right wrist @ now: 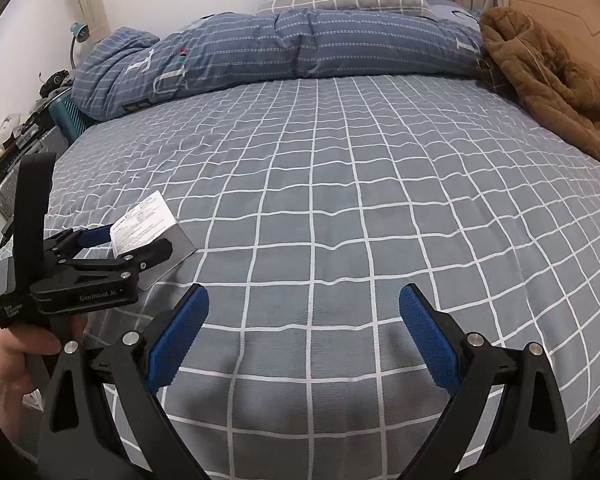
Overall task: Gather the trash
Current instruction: 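Grasp the white printed box with the left tool, then lift the white box and carry it down over the floor bin with the left tool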
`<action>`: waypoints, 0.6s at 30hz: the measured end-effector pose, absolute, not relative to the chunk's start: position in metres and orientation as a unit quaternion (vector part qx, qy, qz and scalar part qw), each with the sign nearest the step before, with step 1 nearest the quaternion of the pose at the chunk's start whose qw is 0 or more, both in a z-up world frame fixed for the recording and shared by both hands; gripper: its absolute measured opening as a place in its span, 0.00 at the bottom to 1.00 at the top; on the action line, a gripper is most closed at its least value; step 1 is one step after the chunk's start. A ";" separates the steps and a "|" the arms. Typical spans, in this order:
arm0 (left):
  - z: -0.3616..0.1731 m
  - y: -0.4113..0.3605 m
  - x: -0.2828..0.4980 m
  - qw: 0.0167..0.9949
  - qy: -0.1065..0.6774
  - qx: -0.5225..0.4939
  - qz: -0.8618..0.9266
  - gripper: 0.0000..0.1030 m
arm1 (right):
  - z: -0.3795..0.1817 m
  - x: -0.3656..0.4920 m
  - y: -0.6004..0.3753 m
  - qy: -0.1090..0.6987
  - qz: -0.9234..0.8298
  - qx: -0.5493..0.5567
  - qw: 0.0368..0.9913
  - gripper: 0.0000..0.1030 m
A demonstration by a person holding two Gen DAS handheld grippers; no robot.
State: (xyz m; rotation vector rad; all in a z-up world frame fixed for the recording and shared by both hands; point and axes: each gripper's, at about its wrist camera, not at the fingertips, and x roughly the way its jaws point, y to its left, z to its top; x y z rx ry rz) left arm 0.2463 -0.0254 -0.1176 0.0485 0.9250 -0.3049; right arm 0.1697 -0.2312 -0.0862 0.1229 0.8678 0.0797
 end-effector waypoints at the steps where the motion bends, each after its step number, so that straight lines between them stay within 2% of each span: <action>1: -0.118 -0.026 0.247 0.881 0.447 0.018 -0.154 0.81 | -0.086 0.170 -0.232 0.420 0.039 0.059 0.905 0.89; 18: -0.097 -0.019 0.228 0.892 0.441 -0.006 -0.104 0.78 | -0.082 0.169 -0.228 0.415 0.032 0.052 0.908 0.89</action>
